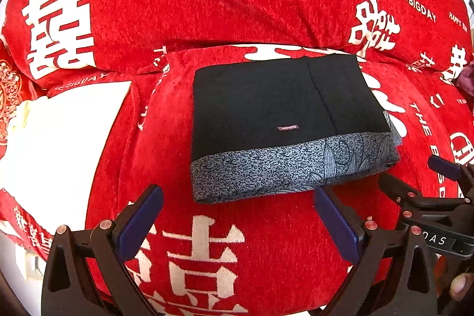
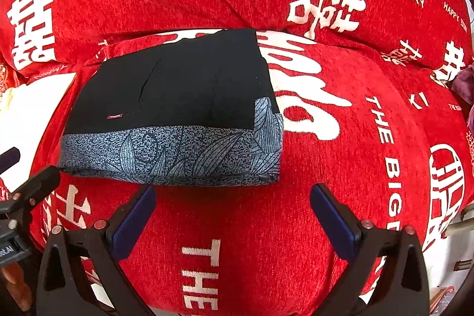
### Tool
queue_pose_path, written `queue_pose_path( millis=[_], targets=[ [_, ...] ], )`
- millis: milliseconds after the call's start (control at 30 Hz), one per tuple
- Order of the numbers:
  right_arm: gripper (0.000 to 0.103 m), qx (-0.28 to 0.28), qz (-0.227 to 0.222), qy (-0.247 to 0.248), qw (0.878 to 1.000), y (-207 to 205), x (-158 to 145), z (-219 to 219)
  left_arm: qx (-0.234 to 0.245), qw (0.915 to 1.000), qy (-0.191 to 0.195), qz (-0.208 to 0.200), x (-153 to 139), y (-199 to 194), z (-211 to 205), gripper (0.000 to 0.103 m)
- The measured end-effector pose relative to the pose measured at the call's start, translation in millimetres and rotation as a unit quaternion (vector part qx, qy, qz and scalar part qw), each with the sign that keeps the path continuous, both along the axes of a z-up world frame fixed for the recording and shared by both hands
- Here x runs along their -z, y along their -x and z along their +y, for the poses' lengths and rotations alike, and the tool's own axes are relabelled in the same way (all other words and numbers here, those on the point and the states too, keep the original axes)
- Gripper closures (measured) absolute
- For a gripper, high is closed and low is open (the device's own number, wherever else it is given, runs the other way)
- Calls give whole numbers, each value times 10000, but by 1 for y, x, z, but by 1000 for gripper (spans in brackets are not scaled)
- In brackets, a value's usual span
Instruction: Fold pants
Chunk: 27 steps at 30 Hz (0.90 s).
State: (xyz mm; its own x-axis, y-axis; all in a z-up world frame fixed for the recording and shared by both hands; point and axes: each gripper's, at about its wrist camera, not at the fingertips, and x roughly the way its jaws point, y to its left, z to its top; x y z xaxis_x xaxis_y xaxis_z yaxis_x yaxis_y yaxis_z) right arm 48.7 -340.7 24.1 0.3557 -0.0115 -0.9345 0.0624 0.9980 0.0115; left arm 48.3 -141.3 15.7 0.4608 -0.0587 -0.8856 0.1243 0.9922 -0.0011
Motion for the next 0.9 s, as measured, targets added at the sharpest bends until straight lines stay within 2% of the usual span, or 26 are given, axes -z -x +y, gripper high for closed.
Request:
queue_pose_path(
  millis=[900],
  targets=[
    [0, -225, 72, 67, 9997, -8, 2, 15, 91, 9998, 43, 147, 4, -3, 0, 1]
  ],
)
